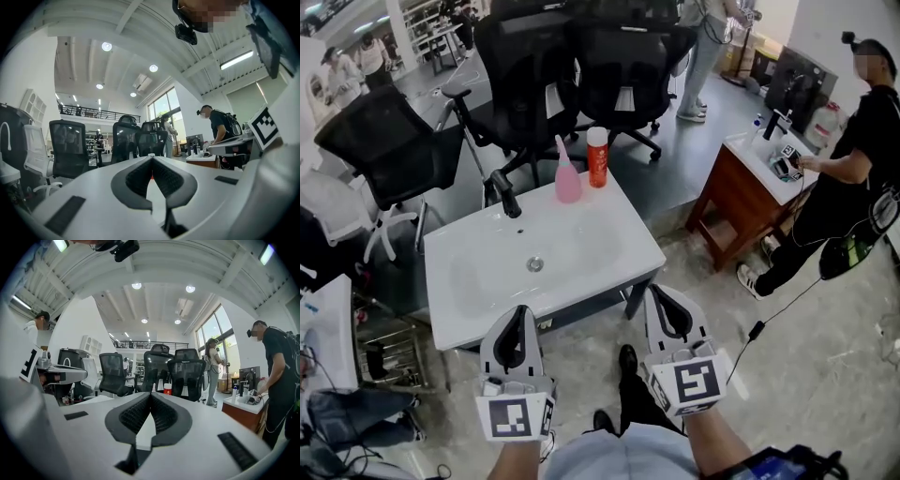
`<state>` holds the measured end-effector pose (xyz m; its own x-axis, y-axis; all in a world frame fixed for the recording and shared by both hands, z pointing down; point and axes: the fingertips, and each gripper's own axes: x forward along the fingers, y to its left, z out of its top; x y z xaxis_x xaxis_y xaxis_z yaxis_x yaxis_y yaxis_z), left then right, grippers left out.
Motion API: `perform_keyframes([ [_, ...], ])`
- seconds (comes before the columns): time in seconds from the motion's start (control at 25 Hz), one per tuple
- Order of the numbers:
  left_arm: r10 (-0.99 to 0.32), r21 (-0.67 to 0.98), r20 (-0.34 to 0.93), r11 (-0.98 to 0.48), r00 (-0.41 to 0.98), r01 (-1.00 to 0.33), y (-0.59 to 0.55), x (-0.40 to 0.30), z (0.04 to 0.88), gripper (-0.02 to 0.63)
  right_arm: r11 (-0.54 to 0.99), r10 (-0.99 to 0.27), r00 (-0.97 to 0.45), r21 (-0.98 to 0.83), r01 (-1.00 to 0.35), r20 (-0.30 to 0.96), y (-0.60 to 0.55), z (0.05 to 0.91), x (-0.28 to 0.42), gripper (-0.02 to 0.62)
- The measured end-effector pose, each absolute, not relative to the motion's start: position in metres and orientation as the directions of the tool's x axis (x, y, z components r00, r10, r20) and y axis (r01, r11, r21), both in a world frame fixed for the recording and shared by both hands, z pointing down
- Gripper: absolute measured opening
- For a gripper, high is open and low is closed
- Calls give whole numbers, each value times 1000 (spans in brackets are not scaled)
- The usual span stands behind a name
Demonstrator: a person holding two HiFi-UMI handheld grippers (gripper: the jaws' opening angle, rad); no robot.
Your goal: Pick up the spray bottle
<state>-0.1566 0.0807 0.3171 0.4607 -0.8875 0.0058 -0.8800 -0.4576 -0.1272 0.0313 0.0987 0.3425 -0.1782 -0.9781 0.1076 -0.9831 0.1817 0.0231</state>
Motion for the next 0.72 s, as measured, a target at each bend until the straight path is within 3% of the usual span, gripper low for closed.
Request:
perform_keyframes([
  [0.32, -909, -145, 35, -417, 416, -897, 1, -113, 325, 15, 257, -960, -256, -7, -966, 116, 9, 352, 62, 15],
  [0.72, -948, -234, 6, -311, 319, -921, -69, -73, 285, 15, 382, -923, -383, -47, -923, 28, -87, 321, 87, 15],
])
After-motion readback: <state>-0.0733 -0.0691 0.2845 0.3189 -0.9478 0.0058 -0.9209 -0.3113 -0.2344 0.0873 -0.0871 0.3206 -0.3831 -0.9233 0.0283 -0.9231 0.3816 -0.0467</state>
